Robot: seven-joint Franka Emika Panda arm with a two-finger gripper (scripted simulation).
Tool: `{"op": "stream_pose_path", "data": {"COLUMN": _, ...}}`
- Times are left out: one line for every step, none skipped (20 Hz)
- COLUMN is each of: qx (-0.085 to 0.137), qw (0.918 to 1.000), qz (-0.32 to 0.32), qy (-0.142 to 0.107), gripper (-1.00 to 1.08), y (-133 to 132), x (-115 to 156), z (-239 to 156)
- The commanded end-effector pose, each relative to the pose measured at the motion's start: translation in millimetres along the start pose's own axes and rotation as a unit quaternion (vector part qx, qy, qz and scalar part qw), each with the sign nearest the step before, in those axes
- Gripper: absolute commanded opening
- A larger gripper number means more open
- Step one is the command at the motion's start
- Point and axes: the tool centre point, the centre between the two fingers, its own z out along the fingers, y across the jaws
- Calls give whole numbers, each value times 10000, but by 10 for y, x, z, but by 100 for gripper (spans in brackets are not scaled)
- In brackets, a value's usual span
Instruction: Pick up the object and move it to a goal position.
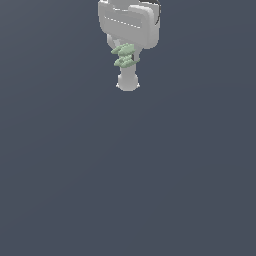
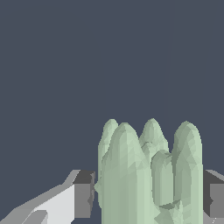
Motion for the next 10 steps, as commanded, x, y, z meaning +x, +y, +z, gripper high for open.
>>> {"op": "stream_pose_path", "data": {"qx": -4, "qw": 10000, "qz": -2, "qy": -7, "gripper": -100, "y": 27, "x": -49, "z": -139}}
{"op": "stream_pose_path", "data": {"qx": -4, "qw": 10000, "qz": -2, "qy": -7, "gripper": -100, "y": 34, "x": -63, "z": -182}}
{"op": "stream_pose_path", "data": {"qx": -4, "qw": 10000, "qz": -2, "qy": -7, "gripper": -100, "y": 39, "x": -75, "z": -220}}
{"op": "stream_pose_path", "data": {"qx": -4, "qw": 10000, "qz": -2, "qy": -7, "gripper": -100, "y": 43, "x": -85, "z": -254}}
{"op": "stream_pose_path", "data": {"qx": -4, "qw": 10000, "qz": -2, "qy": -7, "gripper": -100, "y": 47, "x": -93, "z": -282}}
{"op": "stream_pose_path", "data": {"qx": -4, "qw": 10000, "qz": -2, "qy": -7, "gripper": -100, "y": 50, "x": -100, "z": -304}}
{"op": "stream_pose_path", "data": {"qx": -3, "qw": 10000, "qz": -5, "qy": -9, "gripper": -100, "y": 52, "x": -105, "z": -322}}
{"op": "stream_pose_path", "data": {"qx": -3, "qw": 10000, "qz": -5, "qy": -9, "gripper": -100, "y": 53, "x": -109, "z": -334}}
{"op": "stream_pose_path", "data": {"qx": -3, "qw": 10000, "qz": -5, "qy": -9, "gripper": -100, "y": 54, "x": -111, "z": -342}}
{"op": "stream_pose_path", "data": {"qx": -3, "qw": 10000, "qz": -5, "qy": -9, "gripper": -100, "y": 54, "x": -111, "z": -345}}
